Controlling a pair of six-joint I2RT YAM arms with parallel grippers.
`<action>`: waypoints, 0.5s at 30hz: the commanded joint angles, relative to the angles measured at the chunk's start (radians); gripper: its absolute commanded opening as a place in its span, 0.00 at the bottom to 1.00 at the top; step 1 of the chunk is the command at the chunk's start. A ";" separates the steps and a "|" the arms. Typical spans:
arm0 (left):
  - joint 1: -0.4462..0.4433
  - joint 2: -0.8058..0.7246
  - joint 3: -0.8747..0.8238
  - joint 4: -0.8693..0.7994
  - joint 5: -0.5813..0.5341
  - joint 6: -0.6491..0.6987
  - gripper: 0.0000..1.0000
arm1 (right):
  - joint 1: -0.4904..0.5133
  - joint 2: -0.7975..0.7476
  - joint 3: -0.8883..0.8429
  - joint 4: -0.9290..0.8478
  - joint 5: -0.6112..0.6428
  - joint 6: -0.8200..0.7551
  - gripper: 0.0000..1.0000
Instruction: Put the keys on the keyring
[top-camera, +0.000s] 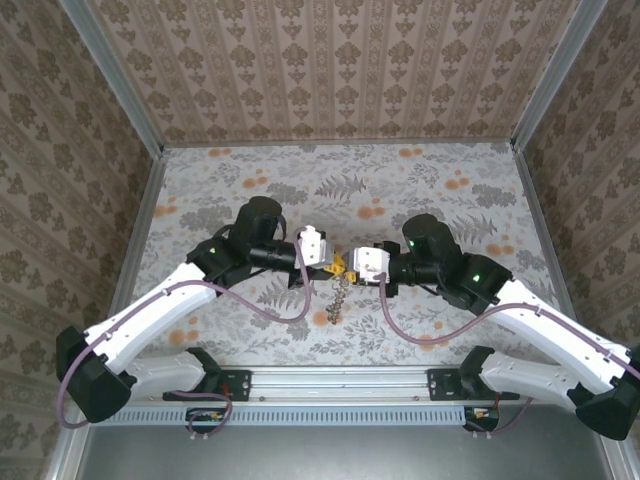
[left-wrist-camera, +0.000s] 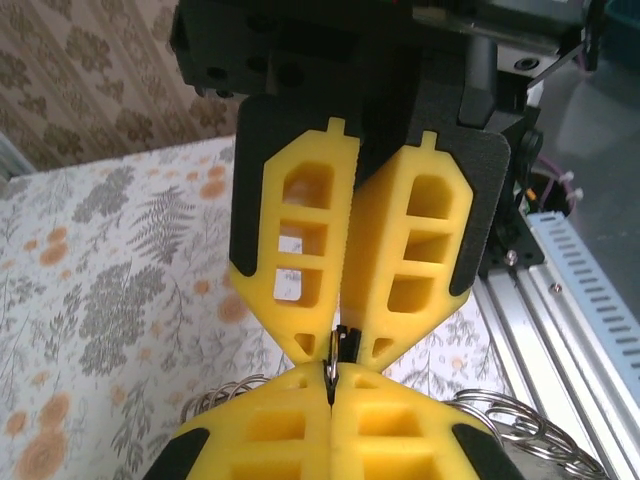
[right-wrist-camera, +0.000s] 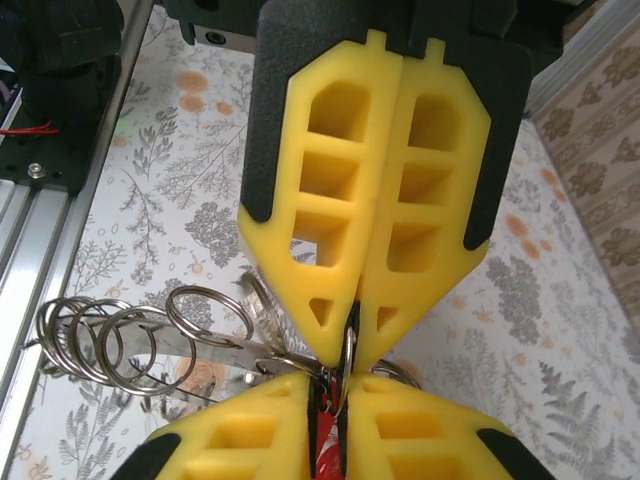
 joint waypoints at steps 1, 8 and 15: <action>0.018 -0.038 -0.036 0.184 0.136 -0.076 0.00 | -0.004 -0.040 -0.021 0.042 -0.002 0.023 0.19; 0.047 -0.049 -0.088 0.323 0.208 -0.156 0.00 | -0.007 -0.080 -0.032 0.040 0.019 0.034 0.23; 0.055 -0.046 -0.126 0.428 0.238 -0.215 0.00 | -0.010 -0.106 -0.037 0.038 0.033 0.037 0.25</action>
